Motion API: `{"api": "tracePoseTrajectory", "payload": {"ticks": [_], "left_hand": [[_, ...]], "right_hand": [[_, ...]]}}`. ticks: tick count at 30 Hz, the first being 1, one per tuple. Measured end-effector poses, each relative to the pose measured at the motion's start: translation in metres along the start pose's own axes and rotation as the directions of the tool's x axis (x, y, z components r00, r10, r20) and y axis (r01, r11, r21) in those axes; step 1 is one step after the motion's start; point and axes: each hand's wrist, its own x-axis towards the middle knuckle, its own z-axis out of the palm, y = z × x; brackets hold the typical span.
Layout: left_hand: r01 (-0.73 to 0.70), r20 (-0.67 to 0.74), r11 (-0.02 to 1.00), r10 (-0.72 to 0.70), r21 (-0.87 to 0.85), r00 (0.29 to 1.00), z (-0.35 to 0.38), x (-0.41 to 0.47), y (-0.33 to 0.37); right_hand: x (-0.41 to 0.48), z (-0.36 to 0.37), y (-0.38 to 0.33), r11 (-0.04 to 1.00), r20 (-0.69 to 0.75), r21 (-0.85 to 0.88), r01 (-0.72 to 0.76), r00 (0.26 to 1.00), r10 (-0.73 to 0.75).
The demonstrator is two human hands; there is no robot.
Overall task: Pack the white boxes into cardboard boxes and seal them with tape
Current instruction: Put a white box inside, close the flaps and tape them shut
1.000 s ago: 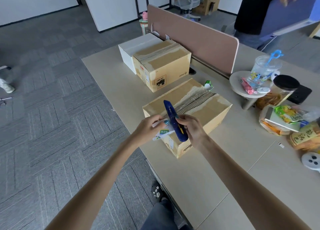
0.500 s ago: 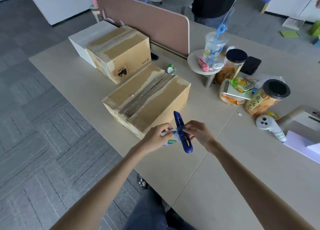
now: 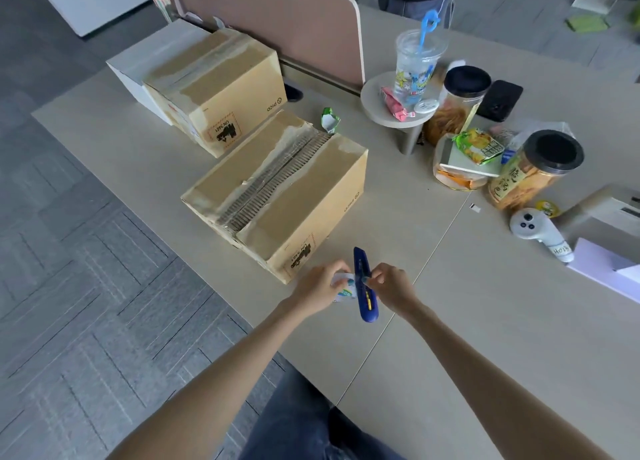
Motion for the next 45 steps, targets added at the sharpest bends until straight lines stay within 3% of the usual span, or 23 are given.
{"api": "tracePoseTrajectory", "payload": {"ticks": [3, 7, 11, 15, 19, 23, 25, 28, 36, 45], "left_hand": [[-0.036, -0.018, 0.996, 0.037, 0.077, 0.999, -0.002, 0.001, 0.0], [-0.087, -0.145, 0.968, 0.124, 0.237, 0.982, -0.019, 0.0, 0.004], [-0.192, -0.314, 0.932, 0.289, 0.307, 0.904, -0.056, 0.0, 0.016], [-0.207, -0.462, 0.935, 0.325, 0.288, 0.826, -0.095, 0.001, 0.027], [-0.107, -0.585, 0.941, 0.286, 0.321, 0.759, -0.122, 0.006, 0.012], [0.119, -0.689, 0.947, 0.128, 0.299, 0.713, -0.126, 0.01, -0.014], [0.223, -0.687, 0.936, 0.028, 0.274, 0.726, -0.121, 0.014, -0.024], [0.284, -0.59, 0.929, -0.096, 0.235, 0.801, -0.113, 0.022, -0.039], [0.264, -0.489, 0.891, -0.055, 0.369, 0.87, -0.113, 0.03, -0.063], [0.145, -0.393, 0.878, 0.053, 0.456, 0.918, -0.138, 0.032, -0.097]], "right_hand": [[0.002, -0.01, -0.004, 0.985, -0.012, -0.172, 0.03, 0.999, -0.033], [0.005, -0.026, -0.024, 0.953, -0.067, -0.264, 0.147, 0.983, -0.17], [0.007, -0.04, -0.062, 0.913, -0.125, -0.283, 0.292, 0.933, -0.338], [0.014, -0.049, -0.104, 0.843, -0.142, -0.336, 0.42, 0.862, -0.487], [0.025, -0.05, -0.137, 0.772, -0.173, -0.392, 0.501, 0.784, -0.596], [0.047, -0.041, -0.159, 0.68, -0.176, -0.461, 0.57, 0.693, -0.699], [0.06, -0.035, -0.168, 0.627, -0.131, -0.51, 0.589, 0.667, -0.734], [0.081, -0.029, -0.179, 0.533, -0.001, -0.583, 0.613, 0.655, -0.755], [0.123, -0.014, -0.185, 0.312, 0.315, -0.676, 0.667, 0.645, -0.697], [0.112, 0.009, -0.194, 0.458, 0.166, -0.647, 0.609, 0.7, -0.695]]}}
